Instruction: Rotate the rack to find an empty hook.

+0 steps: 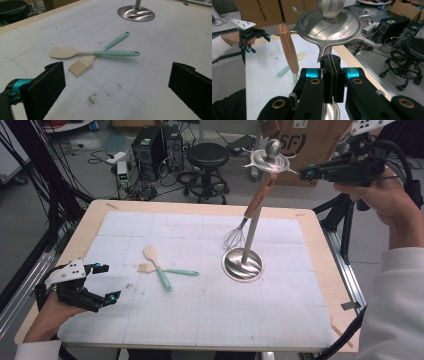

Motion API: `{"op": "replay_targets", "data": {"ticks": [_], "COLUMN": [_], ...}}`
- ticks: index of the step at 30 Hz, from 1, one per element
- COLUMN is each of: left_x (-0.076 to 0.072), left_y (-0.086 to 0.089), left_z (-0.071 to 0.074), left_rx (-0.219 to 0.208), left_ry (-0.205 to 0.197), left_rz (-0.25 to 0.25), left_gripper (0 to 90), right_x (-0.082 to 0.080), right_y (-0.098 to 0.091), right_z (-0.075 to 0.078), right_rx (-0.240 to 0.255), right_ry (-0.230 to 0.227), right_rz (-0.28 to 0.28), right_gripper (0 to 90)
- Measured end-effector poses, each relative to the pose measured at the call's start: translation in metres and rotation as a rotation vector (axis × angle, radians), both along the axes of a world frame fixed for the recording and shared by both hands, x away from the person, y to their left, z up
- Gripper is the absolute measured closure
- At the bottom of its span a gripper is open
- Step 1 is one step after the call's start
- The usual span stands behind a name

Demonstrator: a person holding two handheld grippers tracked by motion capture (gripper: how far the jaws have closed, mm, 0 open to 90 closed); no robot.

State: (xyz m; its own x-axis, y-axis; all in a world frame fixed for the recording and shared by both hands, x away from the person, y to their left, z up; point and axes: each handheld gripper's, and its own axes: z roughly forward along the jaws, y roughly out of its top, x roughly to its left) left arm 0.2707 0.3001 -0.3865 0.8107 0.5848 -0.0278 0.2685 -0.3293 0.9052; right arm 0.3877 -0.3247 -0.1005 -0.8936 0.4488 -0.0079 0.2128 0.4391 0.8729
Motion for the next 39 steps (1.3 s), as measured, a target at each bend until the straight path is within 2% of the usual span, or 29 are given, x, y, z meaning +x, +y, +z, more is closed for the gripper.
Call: {"op": "replay_targets", "data": {"ticks": [5, 10, 13, 18, 26, 28, 32, 39], "left_x": [0.0, -0.001, -0.001, -0.001, -0.002, -0.003, -0.003, -0.004], "left_y": [0.0, 0.002, 0.002, 0.001, 0.002, 0.003, 0.002, 0.003], "left_z": [0.0, 0.001, 0.001, 0.001, 0.002, 0.002, 0.002, 0.002], "left_rx": [0.003, -0.012, -0.011, -0.012, -0.025, -0.024, -0.023, -0.025], "left_ry": [-0.001, -0.007, -0.008, -0.005, -0.014, -0.016, -0.014, -0.014], "left_rz": [0.0, 0.002, 0.0, -0.003, -0.009, -0.013, -0.016, -0.008], "left_gripper": [1.7, 1.7, 1.7, 1.6, 1.6, 1.7, 1.7, 1.7], "right_x": [-0.002, -0.007, -0.011, -0.018, -0.023, -0.024, -0.025, -0.03], "right_y": [0.01, 0.018, 0.023, 0.032, 0.045, 0.048, 0.051, 0.048], "right_z": [-0.002, -0.001, -0.001, 0.001, 0.002, 0.002, 0.002, -0.001], "right_rx": [0.002, 0.007, 0.011, 0.001, -0.008, -0.013, -0.012, -0.006], "right_ry": [-0.002, -0.003, -0.016, -0.021, -0.035, -0.025, -0.038, -0.029], "right_rz": [0.013, 0.023, 0.036, 0.047, 0.039, 0.036, 0.038, 0.044], "right_gripper": [89.6, 89.6, 89.6, 89.6, 89.6, 89.6, 89.6, 86.6]}}
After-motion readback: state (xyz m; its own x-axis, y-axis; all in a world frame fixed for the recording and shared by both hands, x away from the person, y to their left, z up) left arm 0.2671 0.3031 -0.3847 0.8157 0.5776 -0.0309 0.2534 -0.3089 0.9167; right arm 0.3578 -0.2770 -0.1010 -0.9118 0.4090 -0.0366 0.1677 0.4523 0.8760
